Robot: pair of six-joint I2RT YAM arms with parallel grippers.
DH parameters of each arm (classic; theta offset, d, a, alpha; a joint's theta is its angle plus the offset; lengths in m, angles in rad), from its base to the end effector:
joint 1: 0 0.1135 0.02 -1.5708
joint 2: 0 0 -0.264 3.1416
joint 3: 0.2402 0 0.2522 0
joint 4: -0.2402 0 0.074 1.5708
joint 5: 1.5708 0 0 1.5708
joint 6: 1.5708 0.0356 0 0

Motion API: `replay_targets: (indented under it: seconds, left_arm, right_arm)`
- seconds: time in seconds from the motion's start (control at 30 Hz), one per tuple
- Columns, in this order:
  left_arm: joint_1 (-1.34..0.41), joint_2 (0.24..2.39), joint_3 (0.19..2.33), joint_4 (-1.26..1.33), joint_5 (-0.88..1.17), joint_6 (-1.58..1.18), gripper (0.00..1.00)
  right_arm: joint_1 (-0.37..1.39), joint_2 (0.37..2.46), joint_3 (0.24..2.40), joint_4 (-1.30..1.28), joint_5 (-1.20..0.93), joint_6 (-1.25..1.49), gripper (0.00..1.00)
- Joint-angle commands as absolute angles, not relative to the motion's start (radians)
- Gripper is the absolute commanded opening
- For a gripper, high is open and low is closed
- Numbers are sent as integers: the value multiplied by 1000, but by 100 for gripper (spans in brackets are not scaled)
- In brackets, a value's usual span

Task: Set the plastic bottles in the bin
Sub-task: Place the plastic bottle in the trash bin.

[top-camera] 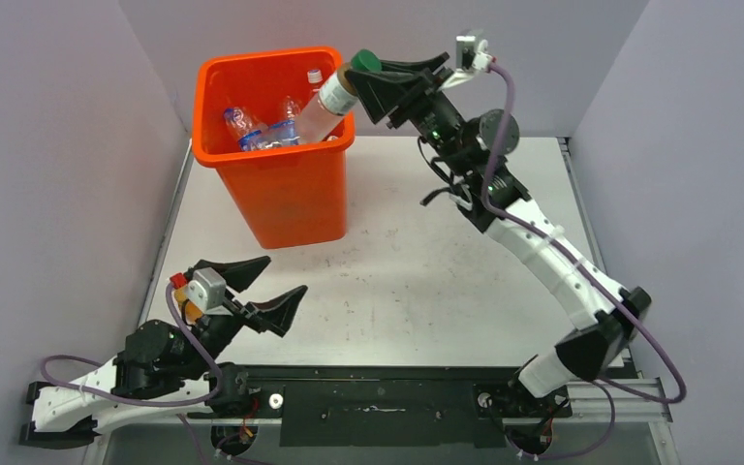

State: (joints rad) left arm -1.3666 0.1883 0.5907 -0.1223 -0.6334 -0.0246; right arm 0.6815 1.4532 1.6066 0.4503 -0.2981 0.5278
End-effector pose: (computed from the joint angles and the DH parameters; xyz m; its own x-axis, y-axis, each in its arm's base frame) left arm 0.0331 -0.0557 0.3424 0.0395 -0.2883 -0.9567 0.6751 0.7136 -0.1872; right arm 0.2348 0.2040 0.5337 -0.0170 0.6061 -0.7952 -0.9045 0.3297 0.2706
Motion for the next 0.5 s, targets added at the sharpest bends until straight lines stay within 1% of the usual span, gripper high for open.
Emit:
replay_targets:
  seconds: [0.0, 0.13, 0.27, 0.37, 0.47]
  left_arm:
    - [-1371, 177, 684, -310, -841, -136, 96]
    - [-1372, 144, 662, -345, -898, -209, 96]
    - [-1373, 132, 674, -383, -893, -251, 96]
    - [-1373, 136, 687, -408, -902, -272, 96]
    - [-1373, 139, 689, -422, -909, -285, 96]
  right_arm:
    - [686, 1621, 1807, 491, -246, 424, 5]
    - [693, 1748, 1895, 488, -217, 320, 5]
    - [695, 1871, 2047, 377, -216, 272, 5]
    - [698, 1979, 2188, 238, -238, 271, 5]
    - [707, 2034, 2249, 155, -232, 260, 6]
